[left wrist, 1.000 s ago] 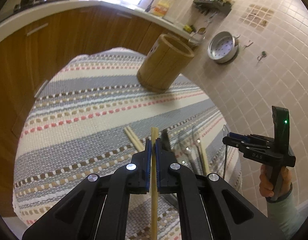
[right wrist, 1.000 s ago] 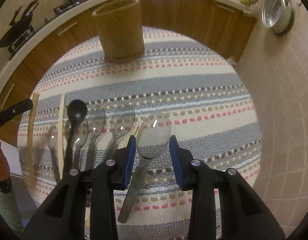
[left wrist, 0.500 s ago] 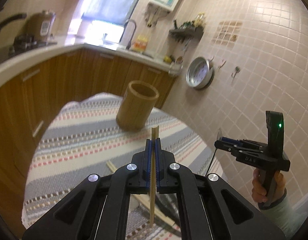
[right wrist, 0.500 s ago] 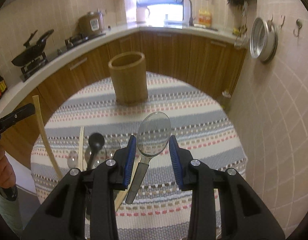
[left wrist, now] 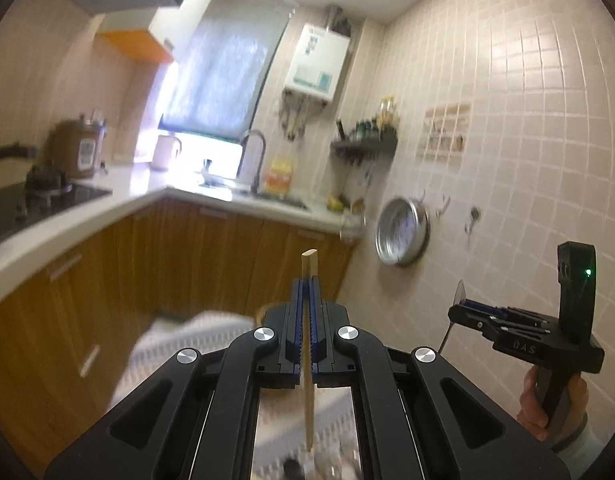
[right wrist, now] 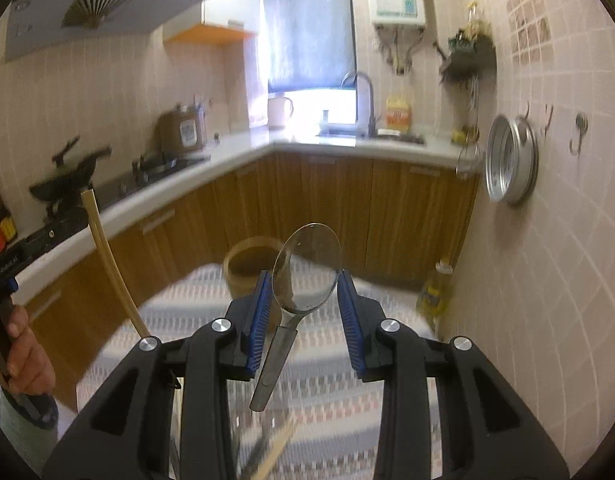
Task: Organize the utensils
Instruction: 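Carry the chopstick and spoon over the bamboo holder and open both tools to drop them in, then move both open tools back down to the remaining utensils, then grasp a pair of wooden chopsticks with the right tool while the left tool grasps a spoon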
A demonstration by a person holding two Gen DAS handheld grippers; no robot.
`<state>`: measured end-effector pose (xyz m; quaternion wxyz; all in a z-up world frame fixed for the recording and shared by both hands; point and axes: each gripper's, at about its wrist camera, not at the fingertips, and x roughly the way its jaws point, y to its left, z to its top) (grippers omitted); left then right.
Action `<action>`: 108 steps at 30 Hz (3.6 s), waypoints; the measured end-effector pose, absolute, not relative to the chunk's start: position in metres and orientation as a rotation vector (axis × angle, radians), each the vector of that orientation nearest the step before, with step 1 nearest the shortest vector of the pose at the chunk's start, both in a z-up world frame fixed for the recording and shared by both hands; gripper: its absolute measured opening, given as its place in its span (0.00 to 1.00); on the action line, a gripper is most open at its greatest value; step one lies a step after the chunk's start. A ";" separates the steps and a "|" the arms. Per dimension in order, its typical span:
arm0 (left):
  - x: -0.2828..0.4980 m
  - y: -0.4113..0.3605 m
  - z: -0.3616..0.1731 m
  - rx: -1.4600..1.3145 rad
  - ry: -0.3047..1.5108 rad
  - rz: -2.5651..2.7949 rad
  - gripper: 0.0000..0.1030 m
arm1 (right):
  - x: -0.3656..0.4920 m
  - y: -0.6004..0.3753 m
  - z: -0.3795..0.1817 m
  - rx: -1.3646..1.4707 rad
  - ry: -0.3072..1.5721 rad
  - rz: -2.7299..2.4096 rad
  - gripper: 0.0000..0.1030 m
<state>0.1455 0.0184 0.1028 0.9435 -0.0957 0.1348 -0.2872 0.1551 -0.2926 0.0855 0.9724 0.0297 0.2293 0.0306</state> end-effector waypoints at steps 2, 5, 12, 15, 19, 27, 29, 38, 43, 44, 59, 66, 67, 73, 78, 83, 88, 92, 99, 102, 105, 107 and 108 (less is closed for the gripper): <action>0.160 0.014 0.115 -0.204 0.243 -0.586 0.00 | 0.171 -0.292 0.098 0.062 0.427 0.056 0.30; 0.182 0.006 0.132 -0.215 0.194 -0.591 0.00 | 0.196 -0.287 0.110 0.053 0.378 0.034 0.30; 0.241 -0.012 0.135 -0.248 0.162 -0.599 0.00 | 0.259 -0.267 0.103 0.033 0.334 0.015 0.30; 0.260 -0.004 0.115 -0.245 0.206 -0.592 0.00 | 0.285 -0.259 0.085 0.021 0.360 0.025 0.30; 0.291 0.033 0.078 -0.279 0.321 -0.517 0.00 | 0.308 -0.249 0.066 0.001 0.365 0.017 0.30; 0.344 0.084 0.000 -0.368 0.583 -0.426 0.00 | 0.329 -0.227 0.030 -0.067 0.414 0.000 0.30; 0.345 0.093 -0.005 -0.375 0.597 -0.423 0.00 | 0.328 -0.227 0.028 -0.063 0.420 0.002 0.31; 0.316 0.089 0.012 -0.341 0.551 -0.450 0.40 | 0.300 -0.234 0.038 -0.033 0.408 0.030 0.60; 0.289 0.084 0.030 -0.317 0.518 -0.473 0.40 | 0.271 -0.246 0.051 -0.001 0.399 0.031 0.60; 0.280 0.081 0.035 -0.304 0.511 -0.478 0.40 | 0.265 -0.248 0.052 0.001 0.400 0.028 0.60; 0.182 0.046 0.053 -0.176 0.534 -0.486 0.40 | 0.187 -0.273 0.024 0.047 0.596 0.026 0.59; 0.163 0.042 0.020 -0.189 0.653 -0.477 0.40 | 0.181 -0.284 -0.018 0.101 0.783 0.058 0.59; 0.163 0.043 0.014 -0.197 0.675 -0.481 0.40 | 0.180 -0.284 -0.023 0.105 0.801 0.055 0.59; 0.170 0.035 -0.028 -0.258 0.820 -0.542 0.40 | 0.184 -0.293 -0.068 0.170 0.978 0.077 0.46; 0.180 0.024 -0.065 -0.292 0.935 -0.590 0.40 | 0.186 -0.295 -0.106 0.229 1.126 0.116 0.36; 0.190 0.020 -0.091 -0.307 1.007 -0.606 0.40 | 0.190 -0.292 -0.129 0.234 1.209 0.116 0.34; 0.196 0.015 -0.105 -0.307 1.049 -0.621 0.37 | 0.194 -0.287 -0.132 0.213 1.226 0.105 0.31; 0.202 0.012 -0.110 -0.304 1.073 -0.633 0.37 | 0.198 -0.280 -0.135 0.197 1.239 0.094 0.31; 0.211 -0.007 -0.119 -0.272 1.119 -0.653 0.34 | 0.211 -0.262 -0.136 0.149 1.252 0.057 0.29; 0.212 -0.014 -0.126 -0.264 1.138 -0.660 0.29 | 0.214 -0.251 -0.138 0.113 1.250 0.026 0.29; 0.214 -0.019 -0.130 -0.270 1.141 -0.668 0.27 | 0.219 -0.236 -0.141 0.066 1.254 0.005 0.29; 0.214 -0.021 -0.133 -0.271 1.144 -0.669 0.24 | 0.219 -0.235 -0.140 0.045 1.258 0.000 0.29; 0.214 -0.021 -0.133 -0.270 1.147 -0.671 0.21 | 0.219 -0.233 -0.140 0.037 1.260 -0.001 0.29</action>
